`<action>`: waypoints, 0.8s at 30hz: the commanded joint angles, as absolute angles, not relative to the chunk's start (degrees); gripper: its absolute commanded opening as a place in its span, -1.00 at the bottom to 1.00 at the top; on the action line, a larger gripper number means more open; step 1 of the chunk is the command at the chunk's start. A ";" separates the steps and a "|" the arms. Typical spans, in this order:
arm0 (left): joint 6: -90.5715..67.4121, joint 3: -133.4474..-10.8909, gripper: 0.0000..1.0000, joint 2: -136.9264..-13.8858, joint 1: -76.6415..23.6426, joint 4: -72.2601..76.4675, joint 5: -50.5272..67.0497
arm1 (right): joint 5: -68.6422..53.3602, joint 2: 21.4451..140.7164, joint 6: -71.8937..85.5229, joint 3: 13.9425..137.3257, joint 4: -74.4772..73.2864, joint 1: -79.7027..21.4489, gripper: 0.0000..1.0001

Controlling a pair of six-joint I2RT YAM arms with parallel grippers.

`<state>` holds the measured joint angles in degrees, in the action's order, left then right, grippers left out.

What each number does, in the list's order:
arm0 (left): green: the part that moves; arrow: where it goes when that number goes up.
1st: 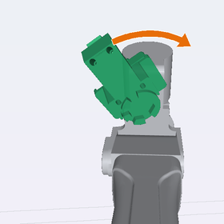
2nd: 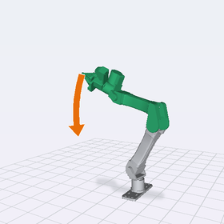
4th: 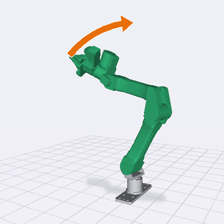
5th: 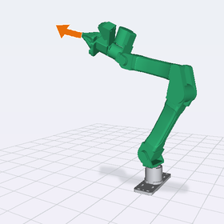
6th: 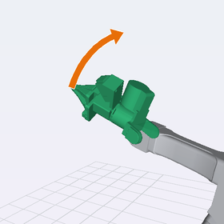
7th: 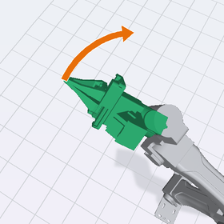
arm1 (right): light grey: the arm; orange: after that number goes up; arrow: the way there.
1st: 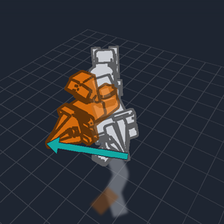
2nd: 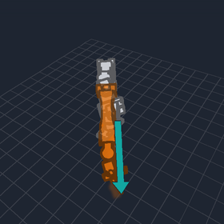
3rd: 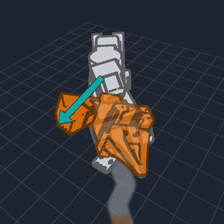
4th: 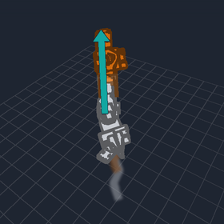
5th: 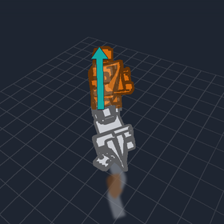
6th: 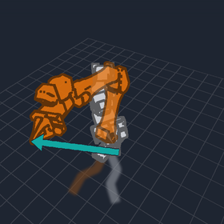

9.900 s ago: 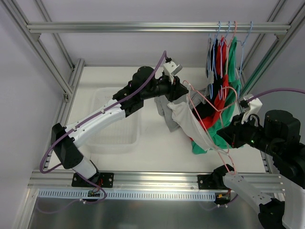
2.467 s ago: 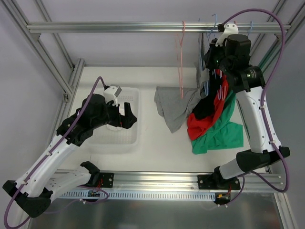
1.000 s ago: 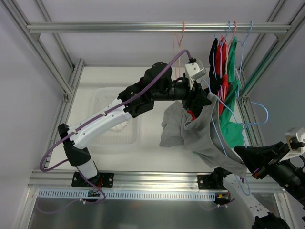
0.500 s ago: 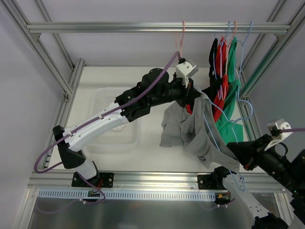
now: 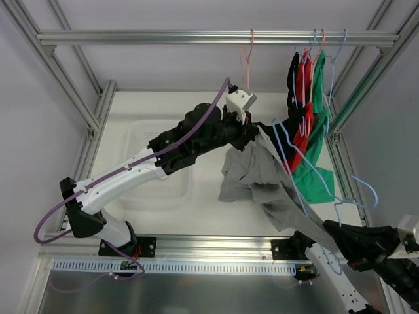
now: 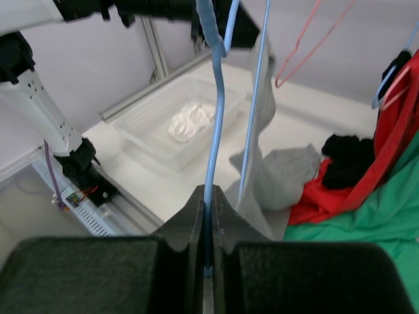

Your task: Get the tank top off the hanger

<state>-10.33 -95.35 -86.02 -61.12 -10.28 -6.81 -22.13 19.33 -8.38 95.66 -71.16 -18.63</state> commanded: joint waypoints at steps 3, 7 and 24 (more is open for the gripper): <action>-9.23 -86.94 -1.00 -80.51 -61.17 -1.95 20.27 | -22.75 13.98 -7.03 85.01 -44.19 -19.25 -0.99; -9.85 -80.70 -1.00 -77.53 -62.84 2.54 28.82 | -15.66 11.43 -0.02 74.03 -23.08 -19.25 -0.99; -17.83 -52.91 -0.91 -77.26 -69.61 8.36 5.12 | -10.80 21.35 -6.05 62.26 -8.00 -18.90 -0.99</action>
<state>-15.09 -53.17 -78.39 -68.69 4.95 12.34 -9.19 20.97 -1.39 50.39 9.69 -18.90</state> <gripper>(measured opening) 0.028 0.033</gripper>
